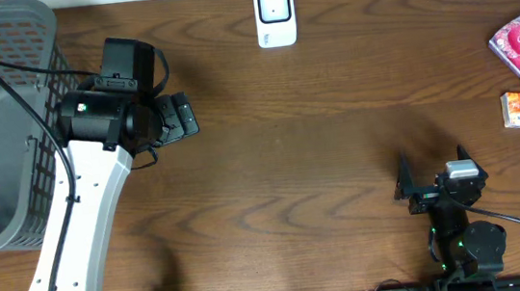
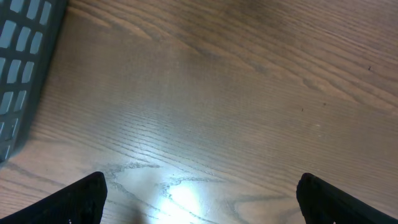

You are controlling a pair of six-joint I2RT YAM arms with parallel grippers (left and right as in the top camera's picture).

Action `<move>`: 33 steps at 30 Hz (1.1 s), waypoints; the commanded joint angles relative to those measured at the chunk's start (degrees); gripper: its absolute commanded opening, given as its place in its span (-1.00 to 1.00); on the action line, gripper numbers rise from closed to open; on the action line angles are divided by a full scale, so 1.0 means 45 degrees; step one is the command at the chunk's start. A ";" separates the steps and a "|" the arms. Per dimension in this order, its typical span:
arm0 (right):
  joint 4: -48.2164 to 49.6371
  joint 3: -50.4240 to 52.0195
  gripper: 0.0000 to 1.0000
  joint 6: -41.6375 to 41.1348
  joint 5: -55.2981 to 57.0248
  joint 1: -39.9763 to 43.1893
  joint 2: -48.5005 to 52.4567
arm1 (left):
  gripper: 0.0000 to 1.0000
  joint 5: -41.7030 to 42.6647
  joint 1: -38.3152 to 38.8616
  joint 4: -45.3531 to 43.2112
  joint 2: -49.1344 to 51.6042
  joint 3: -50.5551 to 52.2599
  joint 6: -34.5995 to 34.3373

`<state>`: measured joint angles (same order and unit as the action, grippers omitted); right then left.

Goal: Scan the item barcode

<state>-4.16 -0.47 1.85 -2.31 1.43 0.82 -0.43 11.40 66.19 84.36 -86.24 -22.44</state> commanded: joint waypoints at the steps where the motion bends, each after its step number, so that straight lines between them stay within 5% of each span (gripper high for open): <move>1: -0.0092 0.0034 0.98 0.0063 0.0058 -0.0010 -0.0121 | 0.96 -0.0257 -0.0053 0.0049 -0.0029 -0.0097 0.0078; 33: -0.0029 0.0034 0.99 -0.0491 0.0063 -0.0170 -0.0117 | 0.96 -0.0257 -0.0053 0.0049 -0.0029 -0.0097 0.0078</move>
<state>-4.10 -0.47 0.45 -2.33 0.99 0.82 -0.43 11.40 66.19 84.36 -86.24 -22.44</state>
